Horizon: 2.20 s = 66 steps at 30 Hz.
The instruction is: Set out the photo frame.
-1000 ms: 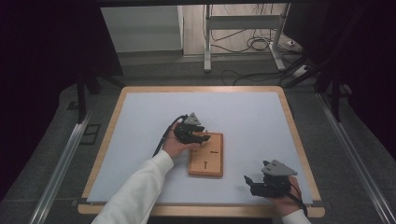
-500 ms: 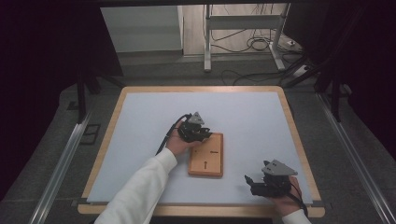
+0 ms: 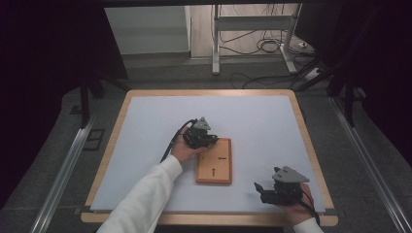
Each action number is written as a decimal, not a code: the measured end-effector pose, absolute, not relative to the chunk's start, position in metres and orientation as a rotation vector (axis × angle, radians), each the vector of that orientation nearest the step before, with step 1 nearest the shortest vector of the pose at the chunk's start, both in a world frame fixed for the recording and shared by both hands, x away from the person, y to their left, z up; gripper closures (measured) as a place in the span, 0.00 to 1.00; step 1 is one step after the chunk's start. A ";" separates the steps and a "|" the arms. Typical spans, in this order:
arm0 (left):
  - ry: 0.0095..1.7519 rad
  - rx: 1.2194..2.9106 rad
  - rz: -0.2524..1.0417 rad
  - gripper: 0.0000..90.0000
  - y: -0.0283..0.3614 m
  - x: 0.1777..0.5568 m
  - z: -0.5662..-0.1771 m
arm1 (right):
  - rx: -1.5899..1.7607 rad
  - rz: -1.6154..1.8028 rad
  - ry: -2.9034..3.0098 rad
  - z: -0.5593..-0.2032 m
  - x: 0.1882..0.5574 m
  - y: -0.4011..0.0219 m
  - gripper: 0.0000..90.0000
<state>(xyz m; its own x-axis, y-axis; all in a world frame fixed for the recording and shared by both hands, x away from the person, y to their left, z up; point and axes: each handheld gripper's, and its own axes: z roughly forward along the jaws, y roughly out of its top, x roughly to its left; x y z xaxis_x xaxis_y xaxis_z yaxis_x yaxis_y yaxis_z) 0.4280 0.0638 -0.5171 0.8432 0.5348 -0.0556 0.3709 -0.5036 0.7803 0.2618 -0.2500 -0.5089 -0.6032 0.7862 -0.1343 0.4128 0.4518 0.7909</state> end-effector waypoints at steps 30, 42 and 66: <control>0.706 2.149 0.064 0.93 0.073 0.442 -0.518 | 0.942 1.044 2.236 -0.507 0.259 -0.237 0.13; 0.705 2.160 0.020 0.92 0.074 0.447 -0.517 | 0.828 1.053 2.296 -0.498 0.255 -0.206 0.13; 0.713 2.136 -0.073 0.92 0.079 0.457 -0.518 | 0.708 0.949 2.327 -0.499 0.262 -0.171 0.11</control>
<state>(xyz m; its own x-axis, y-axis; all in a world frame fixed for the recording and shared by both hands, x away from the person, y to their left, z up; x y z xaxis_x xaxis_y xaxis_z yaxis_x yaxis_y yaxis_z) 0.4567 0.0792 -0.5184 0.8348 0.4644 -0.2957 0.5146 -0.4675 0.7188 0.2616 -0.1709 -0.4987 -0.7253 0.6343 -0.2674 0.2665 0.6170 0.7405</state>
